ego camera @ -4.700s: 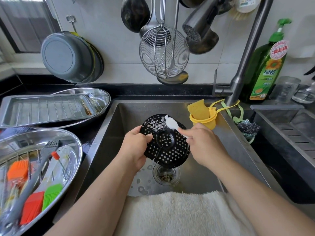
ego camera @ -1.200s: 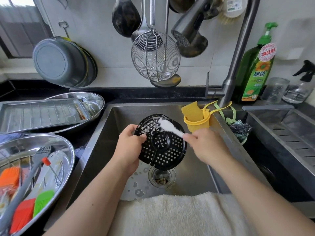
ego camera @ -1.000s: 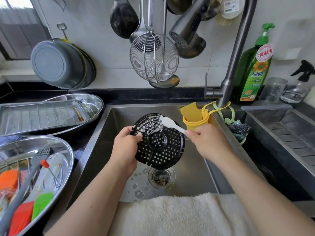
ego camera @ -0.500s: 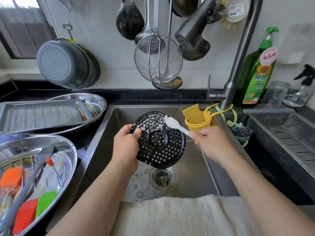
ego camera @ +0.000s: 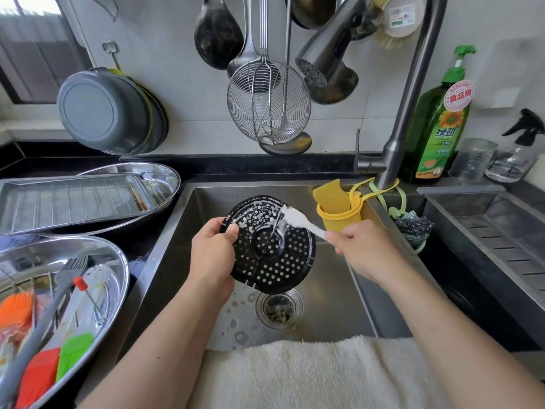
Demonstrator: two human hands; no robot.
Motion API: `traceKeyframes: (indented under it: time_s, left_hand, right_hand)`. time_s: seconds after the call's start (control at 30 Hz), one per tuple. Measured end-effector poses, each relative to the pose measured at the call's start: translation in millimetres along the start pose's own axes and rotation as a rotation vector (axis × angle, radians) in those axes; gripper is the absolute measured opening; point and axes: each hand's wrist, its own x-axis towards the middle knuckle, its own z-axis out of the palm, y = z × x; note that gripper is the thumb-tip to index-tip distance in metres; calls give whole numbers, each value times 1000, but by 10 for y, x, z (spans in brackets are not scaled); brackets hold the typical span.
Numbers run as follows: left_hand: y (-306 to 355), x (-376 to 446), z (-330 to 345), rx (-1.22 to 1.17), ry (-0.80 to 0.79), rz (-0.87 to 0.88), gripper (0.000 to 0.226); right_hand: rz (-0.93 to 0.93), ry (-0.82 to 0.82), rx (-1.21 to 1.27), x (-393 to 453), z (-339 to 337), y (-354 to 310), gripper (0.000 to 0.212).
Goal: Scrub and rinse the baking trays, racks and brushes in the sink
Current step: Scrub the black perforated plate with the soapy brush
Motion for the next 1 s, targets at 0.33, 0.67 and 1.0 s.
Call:
traceKeyframes:
  time_s: [0.33, 0.67, 1.0]
  left_hand:
    - [12, -19, 1, -7, 11, -3, 22]
    - [28, -32, 9, 71, 28, 82, 25]
    - [51, -133, 68, 373, -111, 292, 22]
  right_hand:
    - [-32, -165, -81, -60, 100, -33, 43]
    - [-23, -136, -171, -65, 55, -60, 45]
    - [-139, 27, -397, -50, -124, -99, 46]
